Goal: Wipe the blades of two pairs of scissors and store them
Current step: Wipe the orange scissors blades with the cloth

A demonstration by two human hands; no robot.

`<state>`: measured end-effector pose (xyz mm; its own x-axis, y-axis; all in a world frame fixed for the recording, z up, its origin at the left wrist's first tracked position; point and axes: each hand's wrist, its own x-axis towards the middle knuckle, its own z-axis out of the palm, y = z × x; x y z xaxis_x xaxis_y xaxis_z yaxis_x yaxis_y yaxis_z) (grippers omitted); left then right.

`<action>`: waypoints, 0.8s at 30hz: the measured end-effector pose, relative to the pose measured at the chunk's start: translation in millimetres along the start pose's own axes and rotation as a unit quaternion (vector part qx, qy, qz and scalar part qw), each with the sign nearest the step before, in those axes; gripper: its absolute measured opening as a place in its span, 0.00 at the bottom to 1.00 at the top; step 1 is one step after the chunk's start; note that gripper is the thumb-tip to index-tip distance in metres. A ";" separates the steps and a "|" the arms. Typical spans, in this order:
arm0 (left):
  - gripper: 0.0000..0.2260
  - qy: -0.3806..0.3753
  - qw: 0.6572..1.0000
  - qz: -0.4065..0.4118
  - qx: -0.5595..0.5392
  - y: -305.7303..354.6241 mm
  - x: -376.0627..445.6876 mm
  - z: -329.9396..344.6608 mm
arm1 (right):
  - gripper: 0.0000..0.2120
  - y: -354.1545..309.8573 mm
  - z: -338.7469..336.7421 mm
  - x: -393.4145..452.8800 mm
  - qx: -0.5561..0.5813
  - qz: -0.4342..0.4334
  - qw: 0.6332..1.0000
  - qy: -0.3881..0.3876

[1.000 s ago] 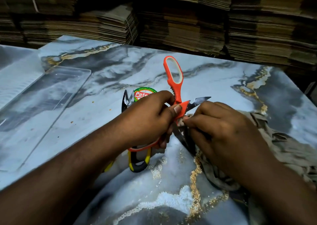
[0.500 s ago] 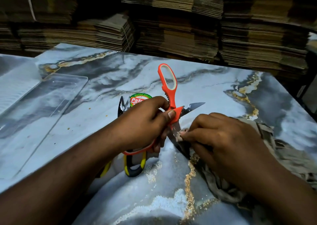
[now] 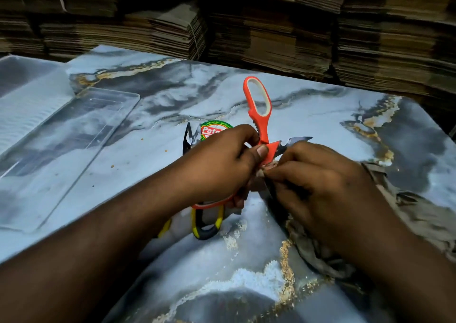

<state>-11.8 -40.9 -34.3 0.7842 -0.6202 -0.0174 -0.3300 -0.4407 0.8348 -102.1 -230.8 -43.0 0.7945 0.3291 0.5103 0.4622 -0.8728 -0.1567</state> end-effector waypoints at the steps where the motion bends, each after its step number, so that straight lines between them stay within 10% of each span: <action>1: 0.09 0.000 1.000 0.002 0.004 -0.3 0.4 0.1 | 0.05 1.2 -0.9 -1.4 -0.002 -0.004 1.000 -0.015; 24: 0.08 -0.011 0.999 0.001 0.042 9.4 -3.5 -5.0 | 0.04 -9.0 0.4 -5.2 -0.059 -0.028 0.998 -0.007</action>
<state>-15.0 -39.7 -23.6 0.7719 -0.6350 -0.0288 -0.3747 -0.4912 0.7863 -110.3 -224.5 -44.6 0.7744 0.3828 0.5037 0.4569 -0.8891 -0.0268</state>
